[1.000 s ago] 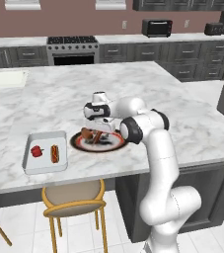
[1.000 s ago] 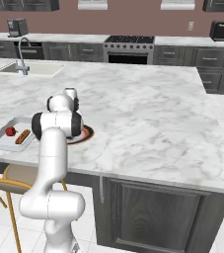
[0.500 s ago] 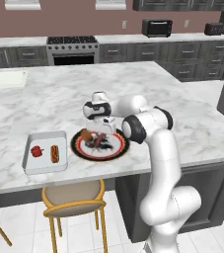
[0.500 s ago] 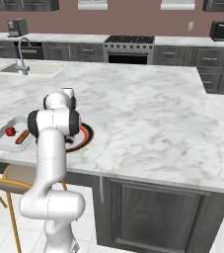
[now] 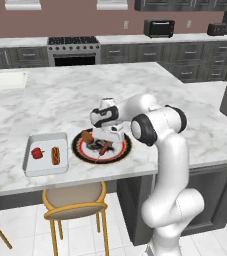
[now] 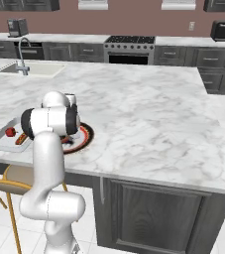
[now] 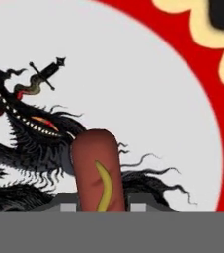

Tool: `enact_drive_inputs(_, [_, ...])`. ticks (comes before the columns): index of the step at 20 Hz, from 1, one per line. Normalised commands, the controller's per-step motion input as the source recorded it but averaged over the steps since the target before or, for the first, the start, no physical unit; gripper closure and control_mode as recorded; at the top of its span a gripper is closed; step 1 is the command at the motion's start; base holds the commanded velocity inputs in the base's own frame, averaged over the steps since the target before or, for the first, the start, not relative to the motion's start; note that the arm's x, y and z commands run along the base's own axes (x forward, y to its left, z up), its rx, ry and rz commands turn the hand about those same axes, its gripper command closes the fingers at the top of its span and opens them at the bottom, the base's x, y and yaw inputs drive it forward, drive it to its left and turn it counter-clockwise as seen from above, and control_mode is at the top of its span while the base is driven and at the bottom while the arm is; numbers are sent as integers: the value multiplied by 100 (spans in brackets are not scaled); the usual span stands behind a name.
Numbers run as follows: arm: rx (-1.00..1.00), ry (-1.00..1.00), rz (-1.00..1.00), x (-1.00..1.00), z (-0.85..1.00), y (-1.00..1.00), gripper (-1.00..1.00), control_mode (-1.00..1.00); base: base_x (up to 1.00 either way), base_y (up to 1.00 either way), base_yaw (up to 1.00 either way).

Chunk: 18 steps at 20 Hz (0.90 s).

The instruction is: Place one cooked food and one vegetable from the large plate to each tupperware container.

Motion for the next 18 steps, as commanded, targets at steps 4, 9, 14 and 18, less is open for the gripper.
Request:
enact_drive_inputs(4, [0,0,0,-30,-51,-16,100,-100,0,0,0])
enact_drive_inputs(9, [0,-4,0,-47,-31,-8,100,-100,0,0,0])
enact_drive_inputs(14, [0,-5,0,-40,-2,-1,100,-100,0,0,0])
enact_drive_inputs(18, [0,-1,0,-51,99,-5,100,-100,0,0,0])
